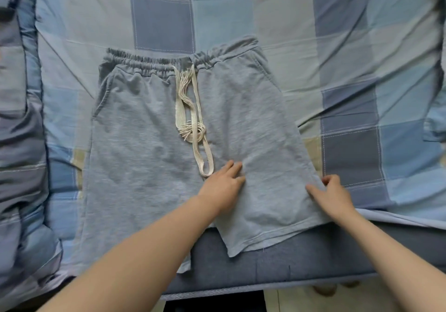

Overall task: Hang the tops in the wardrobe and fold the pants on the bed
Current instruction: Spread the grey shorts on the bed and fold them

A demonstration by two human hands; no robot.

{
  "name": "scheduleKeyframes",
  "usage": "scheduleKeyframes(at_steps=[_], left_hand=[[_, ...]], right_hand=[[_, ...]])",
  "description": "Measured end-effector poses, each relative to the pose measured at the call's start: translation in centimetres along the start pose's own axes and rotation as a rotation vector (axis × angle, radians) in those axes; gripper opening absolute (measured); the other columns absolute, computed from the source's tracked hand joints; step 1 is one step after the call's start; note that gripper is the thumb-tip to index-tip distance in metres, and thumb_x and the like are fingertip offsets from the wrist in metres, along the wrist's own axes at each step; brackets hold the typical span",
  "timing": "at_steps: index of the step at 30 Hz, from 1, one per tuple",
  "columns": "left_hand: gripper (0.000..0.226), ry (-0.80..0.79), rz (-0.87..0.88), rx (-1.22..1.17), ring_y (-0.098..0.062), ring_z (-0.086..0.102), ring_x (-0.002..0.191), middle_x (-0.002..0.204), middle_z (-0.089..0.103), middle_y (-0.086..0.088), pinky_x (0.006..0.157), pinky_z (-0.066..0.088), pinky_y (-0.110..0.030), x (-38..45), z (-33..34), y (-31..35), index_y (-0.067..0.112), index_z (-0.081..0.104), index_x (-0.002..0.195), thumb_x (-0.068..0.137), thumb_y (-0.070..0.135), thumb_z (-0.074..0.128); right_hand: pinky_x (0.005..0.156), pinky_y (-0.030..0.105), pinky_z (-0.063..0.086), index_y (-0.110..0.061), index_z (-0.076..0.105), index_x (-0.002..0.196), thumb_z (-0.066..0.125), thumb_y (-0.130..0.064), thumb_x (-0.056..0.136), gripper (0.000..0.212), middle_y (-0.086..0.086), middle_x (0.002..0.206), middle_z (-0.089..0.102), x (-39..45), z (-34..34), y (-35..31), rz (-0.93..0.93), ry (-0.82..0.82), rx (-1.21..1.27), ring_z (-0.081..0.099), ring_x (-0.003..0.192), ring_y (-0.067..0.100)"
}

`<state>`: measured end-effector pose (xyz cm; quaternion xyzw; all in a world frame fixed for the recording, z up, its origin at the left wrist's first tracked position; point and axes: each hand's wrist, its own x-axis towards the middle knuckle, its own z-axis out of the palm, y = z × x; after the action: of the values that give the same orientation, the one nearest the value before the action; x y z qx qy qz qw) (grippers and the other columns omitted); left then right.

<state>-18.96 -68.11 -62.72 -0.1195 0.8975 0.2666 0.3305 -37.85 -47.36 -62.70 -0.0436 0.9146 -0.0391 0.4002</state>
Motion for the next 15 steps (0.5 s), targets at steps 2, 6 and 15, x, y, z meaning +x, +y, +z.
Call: scheduleKeyframes(at_steps=[2, 6, 15], left_hand=[[0.044, -0.058, -0.084, 0.004, -0.034, 0.006, 0.15, 0.162, 0.007, -0.015, 0.118, 0.023, -0.046, 0.6, 0.0, 1.7, 0.011, 0.041, 0.145, 0.101, 0.02, 0.04], [0.06, 0.061, -0.245, -0.585, -0.03, 0.037, 0.139, 0.152, 0.039, -0.012, 0.112, 0.034, -0.043, 1.7, -2.0, 4.9, 0.013, 0.038, 0.148, 0.098, 0.047, 0.045], [0.023, 0.099, -0.518, -1.181, -0.038, 0.063, 0.1, 0.099, 0.066, -0.019, 0.084, 0.056, -0.044, 0.5, -3.3, 6.6, -0.001, 0.063, 0.101, 0.082, -0.004, 0.051]], right_hand=[[0.078, 0.038, 0.042, -0.01, 0.044, 0.113, 0.066, -0.032, 0.085, 0.042, 0.018, 0.116, 0.061, -1.2, 0.1, 0.6, -0.064, -0.119, -0.117, 0.056, 0.106, 0.038], [0.069, 0.038, 0.042, -0.024, 0.039, 0.11, 0.062, -0.022, 0.085, 0.034, 0.005, 0.097, 0.063, -5.4, -0.3, -0.1, -0.647, -0.052, -0.396, 0.06, 0.092, 0.033], [0.081, 0.031, 0.043, -0.018, 0.072, 0.089, 0.061, -0.019, 0.092, 0.011, 0.003, 0.094, 0.065, -6.8, -4.6, -7.7, -0.65, -0.098, 0.213, 0.059, 0.09, 0.017]])
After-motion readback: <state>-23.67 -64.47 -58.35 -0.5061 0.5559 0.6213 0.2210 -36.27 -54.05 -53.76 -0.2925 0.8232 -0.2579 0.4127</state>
